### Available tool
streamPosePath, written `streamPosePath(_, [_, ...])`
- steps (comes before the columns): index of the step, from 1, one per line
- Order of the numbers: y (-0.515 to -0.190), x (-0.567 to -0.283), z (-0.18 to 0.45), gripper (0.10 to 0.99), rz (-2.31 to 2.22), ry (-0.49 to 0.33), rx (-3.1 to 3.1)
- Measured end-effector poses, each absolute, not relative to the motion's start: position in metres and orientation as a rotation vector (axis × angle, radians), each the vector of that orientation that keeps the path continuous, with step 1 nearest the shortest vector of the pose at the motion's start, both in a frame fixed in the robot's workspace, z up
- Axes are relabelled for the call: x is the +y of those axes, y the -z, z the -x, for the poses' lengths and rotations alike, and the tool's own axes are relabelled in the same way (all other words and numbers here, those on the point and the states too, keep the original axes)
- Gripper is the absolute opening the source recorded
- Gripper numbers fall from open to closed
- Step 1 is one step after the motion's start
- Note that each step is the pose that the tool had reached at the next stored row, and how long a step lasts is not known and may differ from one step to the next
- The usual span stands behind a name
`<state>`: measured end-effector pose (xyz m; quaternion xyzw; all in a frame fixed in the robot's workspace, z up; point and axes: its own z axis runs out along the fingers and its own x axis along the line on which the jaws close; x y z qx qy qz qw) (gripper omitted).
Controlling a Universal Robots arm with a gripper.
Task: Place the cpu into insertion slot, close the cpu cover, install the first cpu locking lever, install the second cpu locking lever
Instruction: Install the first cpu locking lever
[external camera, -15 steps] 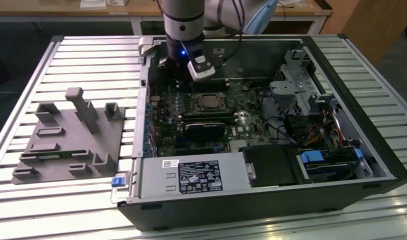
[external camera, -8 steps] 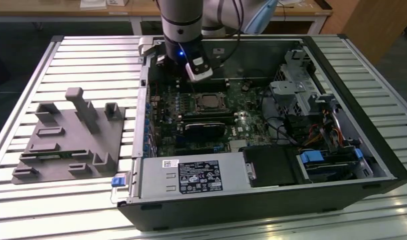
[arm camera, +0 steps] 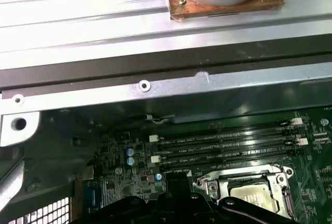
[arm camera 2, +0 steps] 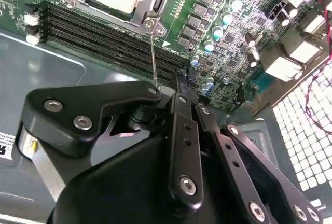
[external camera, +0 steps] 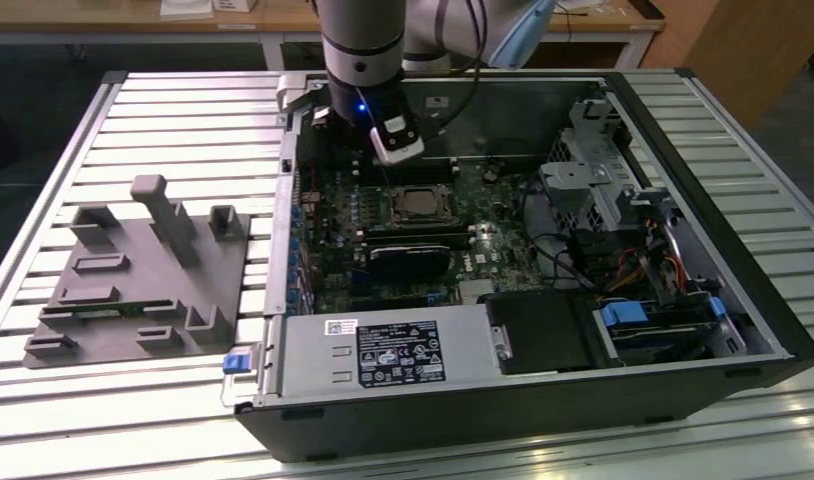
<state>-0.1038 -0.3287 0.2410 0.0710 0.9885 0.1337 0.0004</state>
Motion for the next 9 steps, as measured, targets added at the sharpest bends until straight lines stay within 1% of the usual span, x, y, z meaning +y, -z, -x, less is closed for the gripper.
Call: streamPosePath(9, [-0.241, -0.329, 0.084, 0.106, -0.223, -0.421, 3.104])
